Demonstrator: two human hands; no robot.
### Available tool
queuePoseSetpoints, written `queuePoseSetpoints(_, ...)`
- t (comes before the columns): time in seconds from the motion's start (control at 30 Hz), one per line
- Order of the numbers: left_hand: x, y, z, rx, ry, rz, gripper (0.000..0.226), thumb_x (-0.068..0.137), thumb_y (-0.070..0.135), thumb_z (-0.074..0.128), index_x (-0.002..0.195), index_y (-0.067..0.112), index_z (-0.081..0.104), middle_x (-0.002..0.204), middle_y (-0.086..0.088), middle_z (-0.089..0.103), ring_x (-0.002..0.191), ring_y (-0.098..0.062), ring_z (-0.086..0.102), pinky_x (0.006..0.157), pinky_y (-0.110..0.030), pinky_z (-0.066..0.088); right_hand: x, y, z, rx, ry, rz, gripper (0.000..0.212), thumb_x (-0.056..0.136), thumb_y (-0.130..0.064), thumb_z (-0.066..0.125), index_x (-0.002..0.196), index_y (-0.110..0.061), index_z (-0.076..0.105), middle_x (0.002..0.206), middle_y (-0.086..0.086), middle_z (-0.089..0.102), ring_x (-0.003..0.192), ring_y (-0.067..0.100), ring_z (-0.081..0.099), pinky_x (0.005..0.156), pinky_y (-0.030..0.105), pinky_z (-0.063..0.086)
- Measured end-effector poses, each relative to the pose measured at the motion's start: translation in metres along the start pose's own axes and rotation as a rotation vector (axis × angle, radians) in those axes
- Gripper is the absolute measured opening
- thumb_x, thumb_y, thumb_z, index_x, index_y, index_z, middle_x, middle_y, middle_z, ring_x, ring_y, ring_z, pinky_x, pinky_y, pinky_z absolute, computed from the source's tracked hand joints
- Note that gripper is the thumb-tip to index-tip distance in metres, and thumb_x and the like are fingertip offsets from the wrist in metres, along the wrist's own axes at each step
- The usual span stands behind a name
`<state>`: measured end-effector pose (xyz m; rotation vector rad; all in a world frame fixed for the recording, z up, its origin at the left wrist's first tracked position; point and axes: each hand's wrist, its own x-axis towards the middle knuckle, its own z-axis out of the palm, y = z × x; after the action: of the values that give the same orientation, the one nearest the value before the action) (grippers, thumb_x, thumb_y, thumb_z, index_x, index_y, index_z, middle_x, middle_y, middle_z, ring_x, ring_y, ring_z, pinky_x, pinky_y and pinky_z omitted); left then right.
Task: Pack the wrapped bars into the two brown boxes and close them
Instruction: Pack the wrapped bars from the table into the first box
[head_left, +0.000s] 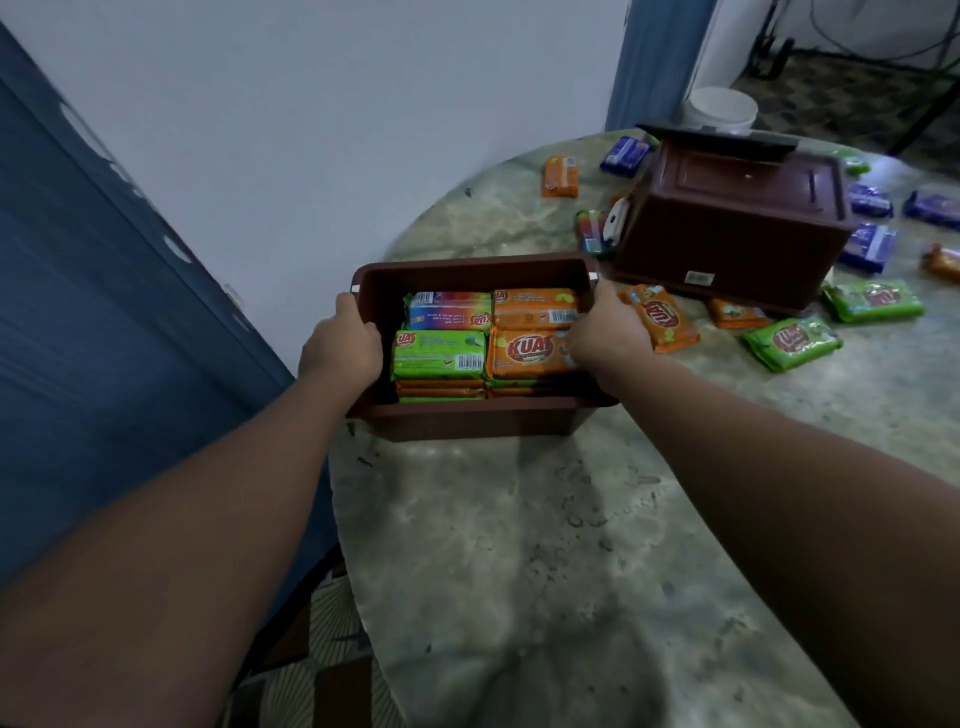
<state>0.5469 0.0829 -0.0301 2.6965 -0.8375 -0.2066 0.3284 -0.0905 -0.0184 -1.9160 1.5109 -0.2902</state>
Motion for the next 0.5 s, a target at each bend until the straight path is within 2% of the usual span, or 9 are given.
queuePoseSetpoints(0.2, -0.051, -0.001, 0.009, -0.037, 0.047, -0.095, 0.029, 0.105, 0.026, 0.040, 0.128, 0.009, 0.041, 0.110, -0.021, 0.061, 0.086, -0.032, 0.053, 0.070, -0.041, 0.042, -0.016, 0.021, -0.011, -0.004, -0.067, -0.038, 0.047, 0.097, -0.015, 0.054, 0.142, -0.024, 0.042, 0.128, 0.009, 0.057, 0.111, 0.031, 0.060, 0.092, 0.051, 0.056)
queuePoseSetpoints(0.37, -0.087, 0.002, 0.012, -0.063, 0.064, -0.166, 0.032, 0.104, 0.023, 0.039, 0.133, 0.009, 0.040, 0.112, -0.023, 0.059, 0.089, -0.033, 0.050, 0.071, -0.039, 0.038, -0.031, 0.033, -0.019, -0.023, -0.090, -0.085, 0.042, 0.097, -0.017, 0.052, 0.137, -0.024, 0.043, 0.117, 0.008, 0.062, 0.103, 0.031, 0.063, 0.088, 0.053, 0.057)
queuePoseSetpoints(0.5, -0.097, 0.002, 0.014, -0.076, 0.063, -0.193, 0.033, 0.104, 0.026, 0.038, 0.134, 0.012, 0.039, 0.116, -0.023, 0.059, 0.100, -0.039, 0.056, 0.072, -0.040, 0.039, -0.037, 0.036, -0.023, -0.010, -0.106, -0.078, 0.041, 0.097, -0.016, 0.052, 0.137, -0.024, 0.047, 0.118, 0.008, 0.062, 0.105, 0.031, 0.063, 0.090, 0.052, 0.057)
